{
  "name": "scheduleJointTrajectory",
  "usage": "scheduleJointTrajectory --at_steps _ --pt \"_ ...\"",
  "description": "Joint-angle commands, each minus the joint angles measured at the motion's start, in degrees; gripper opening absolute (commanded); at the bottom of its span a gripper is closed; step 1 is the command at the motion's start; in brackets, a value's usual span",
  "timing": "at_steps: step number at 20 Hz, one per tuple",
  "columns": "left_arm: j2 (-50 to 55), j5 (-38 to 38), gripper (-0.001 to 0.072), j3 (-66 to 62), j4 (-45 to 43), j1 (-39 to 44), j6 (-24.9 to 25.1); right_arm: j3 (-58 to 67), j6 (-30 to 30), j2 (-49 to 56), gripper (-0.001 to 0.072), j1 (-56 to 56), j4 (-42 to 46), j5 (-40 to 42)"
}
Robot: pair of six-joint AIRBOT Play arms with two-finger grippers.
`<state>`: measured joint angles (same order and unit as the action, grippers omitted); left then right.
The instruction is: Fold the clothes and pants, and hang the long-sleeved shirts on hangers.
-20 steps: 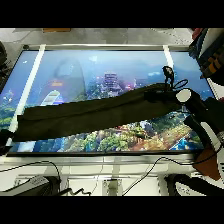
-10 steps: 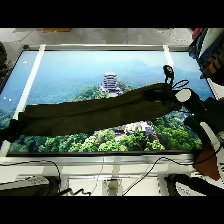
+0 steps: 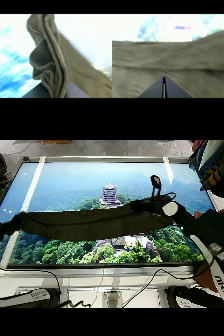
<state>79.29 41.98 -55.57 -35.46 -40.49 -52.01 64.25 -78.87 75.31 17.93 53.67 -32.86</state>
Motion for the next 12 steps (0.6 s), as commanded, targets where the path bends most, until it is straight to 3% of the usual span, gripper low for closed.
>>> scheduleJointTrajectory --at_steps 1,8,12 --pt "-6.4 3.2 0.0024 -5.1 0.4 4.3 1.9 7.0 -1.4 5.6 0.0037 4.7 -0.1 3.0" --pt "-22.4 7.3 0.0024 -6.3 0.4 11.8 1.8 26.9 -1.6 27.0 0.0037 15.3 -7.2 3.3" --pt "-25.6 7.3 0.0024 -6.3 4.7 17.7 -2.2 35.4 -4.8 37.7 0.0037 23.3 -11.9 6.5"
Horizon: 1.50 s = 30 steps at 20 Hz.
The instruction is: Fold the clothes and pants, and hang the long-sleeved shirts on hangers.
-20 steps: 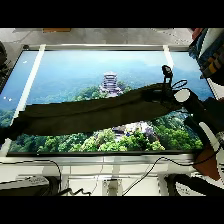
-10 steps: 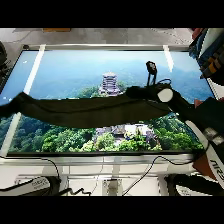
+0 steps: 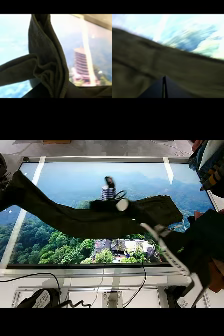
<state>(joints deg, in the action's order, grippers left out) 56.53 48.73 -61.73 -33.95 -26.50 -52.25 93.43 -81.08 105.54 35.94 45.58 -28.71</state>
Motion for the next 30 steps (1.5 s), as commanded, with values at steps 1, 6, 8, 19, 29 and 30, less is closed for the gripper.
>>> scheduleJointTrajectory --at_steps 1,6,8,19,29,30 --pt "-2.8 0.6 0.0024 -0.2 5.6 5.3 -2.0 8.2 -4.5 9.8 0.0037 7.3 -3.8 2.8" --pt "-2.5 -0.1 0.0024 -0.2 8.1 13.1 -1.9 12.6 -8.1 15.8 0.0037 14.1 -3.4 3.2" --pt "-1.6 -1.1 0.0024 -0.1 8.0 15.5 -1.9 12.6 -8.1 15.8 0.0038 13.6 -2.3 2.5" --pt "24.1 -3.3 0.0025 -0.1 17.9 38.6 -2.0 12.7 -8.0 0.8 0.0039 -19.8 15.7 -31.2" --pt "31.8 0.4 0.0692 -0.2 23.7 45.6 2.8 12.7 -7.8 -11.6 0.0039 -35.3 16.4 -34.2" --pt "30.5 2.2 0.0691 -0.2 22.4 42.8 3.4 12.7 -7.8 -11.7 0.0039 -35.7 16.9 -34.8"
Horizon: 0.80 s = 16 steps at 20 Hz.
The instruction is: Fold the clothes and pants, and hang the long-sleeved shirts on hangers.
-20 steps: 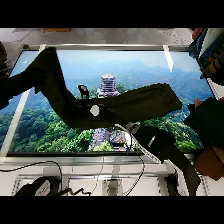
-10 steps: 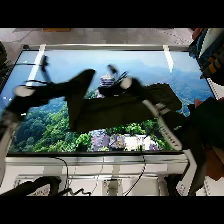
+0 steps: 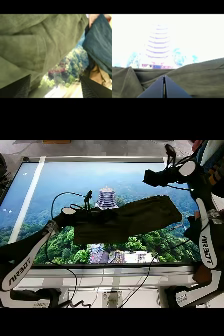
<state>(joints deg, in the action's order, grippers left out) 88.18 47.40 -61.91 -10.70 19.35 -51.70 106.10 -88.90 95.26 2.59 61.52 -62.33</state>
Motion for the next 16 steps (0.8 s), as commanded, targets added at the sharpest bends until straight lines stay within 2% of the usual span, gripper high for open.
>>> scheduleJointTrajectory --at_steps 1,3,5,7,10,13,16 --pt "-2.8 5.7 0.069 -0.1 -4.3 -6.6 3.0 0.0 0.0 -1.4 0.0039 -2.7 2.8 -2.0" --pt "-6.7 9.3 0.069 0.0 -17.2 -14.4 2.7 0.0 0.6 -1.4 0.0039 -3.5 7.1 -4.1" --pt "-9.9 13.0 0.0691 0.0 -30.3 -22.2 -2.3 0.0 4.9 -1.5 0.0039 -4.6 8.9 -6.6" --pt "-11.0 16.7 0.069 0.2 -37.4 -29.4 -4.3 0.0 7.0 -1.8 0.0039 -6.3 9.2 -8.4" --pt "-9.7 17.4 0.0691 2.9 -39.6 -36.6 -4.1 0.0 7.6 -2.0 0.0039 -8.3 9.2 -10.3" --pt "-5.0 17.4 0.0693 5.5 -39.2 -38.0 -1.7 0.0 7.6 -2.0 0.0039 -8.6 9.2 -11.8" --pt "1.4 16.6 0.0693 5.5 -29.8 -35.6 2.1 0.0 7.6 -2.0 0.0039 -8.4 8.7 -12.1"
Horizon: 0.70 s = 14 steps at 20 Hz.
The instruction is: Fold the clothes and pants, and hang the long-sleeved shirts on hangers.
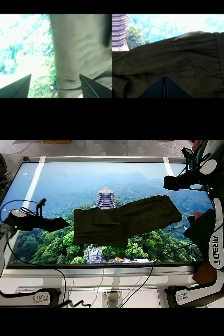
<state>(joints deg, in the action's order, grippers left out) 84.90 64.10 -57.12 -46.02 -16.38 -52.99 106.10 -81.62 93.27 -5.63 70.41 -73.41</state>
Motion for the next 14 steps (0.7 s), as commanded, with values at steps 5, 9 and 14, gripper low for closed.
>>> scheduleJointTrajectory --at_steps 5,9,14 --pt "10.0 -9.8 0.0691 0.7 12.7 7.5 5.9 0.0 0.3 0.0 0.0039 -0.2 -3.6 -1.9" --pt "10.0 -11.6 0.0445 0.5 13.3 13.0 5.9 0.0 0.4 0.0 0.0039 -0.2 -4.1 -2.0" --pt "8.8 1.5 0.0023 -7.4 8.4 12.7 1.1 0.0 3.1 0.0 0.0039 -0.2 -4.1 -2.1"
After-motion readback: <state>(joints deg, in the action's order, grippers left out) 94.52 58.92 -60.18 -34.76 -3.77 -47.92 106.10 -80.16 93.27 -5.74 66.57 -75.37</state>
